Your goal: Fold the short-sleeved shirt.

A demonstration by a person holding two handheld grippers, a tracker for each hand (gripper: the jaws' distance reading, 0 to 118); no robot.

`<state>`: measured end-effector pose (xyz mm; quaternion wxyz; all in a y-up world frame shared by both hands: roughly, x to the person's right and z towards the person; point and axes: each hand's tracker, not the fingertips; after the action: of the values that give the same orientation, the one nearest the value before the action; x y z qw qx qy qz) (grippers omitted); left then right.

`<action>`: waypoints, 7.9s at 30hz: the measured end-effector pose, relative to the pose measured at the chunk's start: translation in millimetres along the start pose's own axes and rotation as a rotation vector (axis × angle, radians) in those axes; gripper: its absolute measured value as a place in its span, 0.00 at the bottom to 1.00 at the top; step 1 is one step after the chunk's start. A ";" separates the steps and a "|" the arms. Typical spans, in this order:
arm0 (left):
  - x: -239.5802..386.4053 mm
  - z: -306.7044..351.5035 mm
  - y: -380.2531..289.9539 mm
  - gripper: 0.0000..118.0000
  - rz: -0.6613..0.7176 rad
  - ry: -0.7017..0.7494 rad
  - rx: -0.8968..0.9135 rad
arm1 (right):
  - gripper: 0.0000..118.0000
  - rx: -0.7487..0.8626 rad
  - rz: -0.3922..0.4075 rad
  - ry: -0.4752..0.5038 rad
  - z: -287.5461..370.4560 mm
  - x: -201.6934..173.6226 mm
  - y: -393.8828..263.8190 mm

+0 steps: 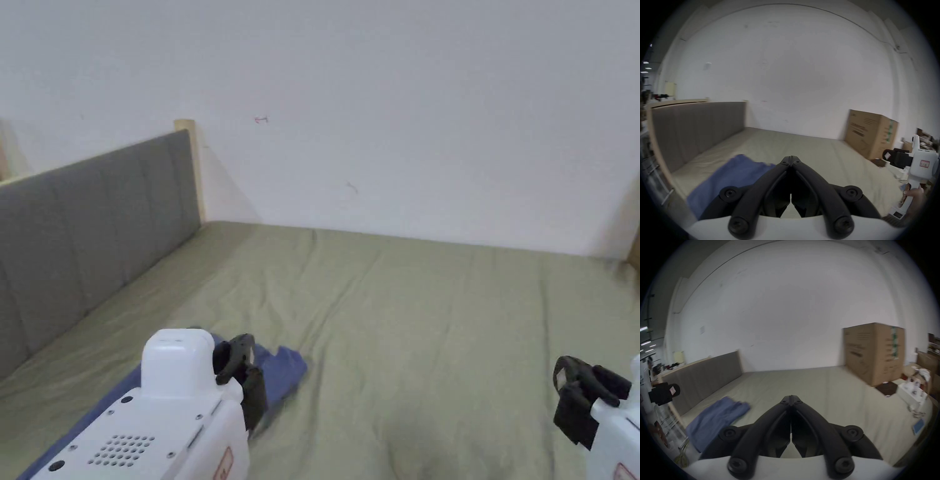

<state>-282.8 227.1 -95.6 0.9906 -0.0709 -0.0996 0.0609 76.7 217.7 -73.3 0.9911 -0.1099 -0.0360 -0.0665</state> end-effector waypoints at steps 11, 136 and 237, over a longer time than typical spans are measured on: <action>-88.5 15.0 -4.5 0.00 0.112 0.153 -0.053 | 0.00 -0.018 -0.023 0.268 -33.8 -88.5 3.3; 104.8 -342.9 -171.0 0.98 0.032 -0.175 -1.060 | 0.00 -0.091 -0.230 -0.219 36.8 150.9 -54.9; -13.4 -126.3 -135.2 0.10 0.227 -0.270 -0.950 | 0.03 -0.727 -0.304 -0.295 40.5 285.3 -128.2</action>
<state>-255.5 76.2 -200.0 0.8145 -0.5154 -0.2354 0.1249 338.6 67.4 18.0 0.8510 -0.4541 -0.1674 -0.2039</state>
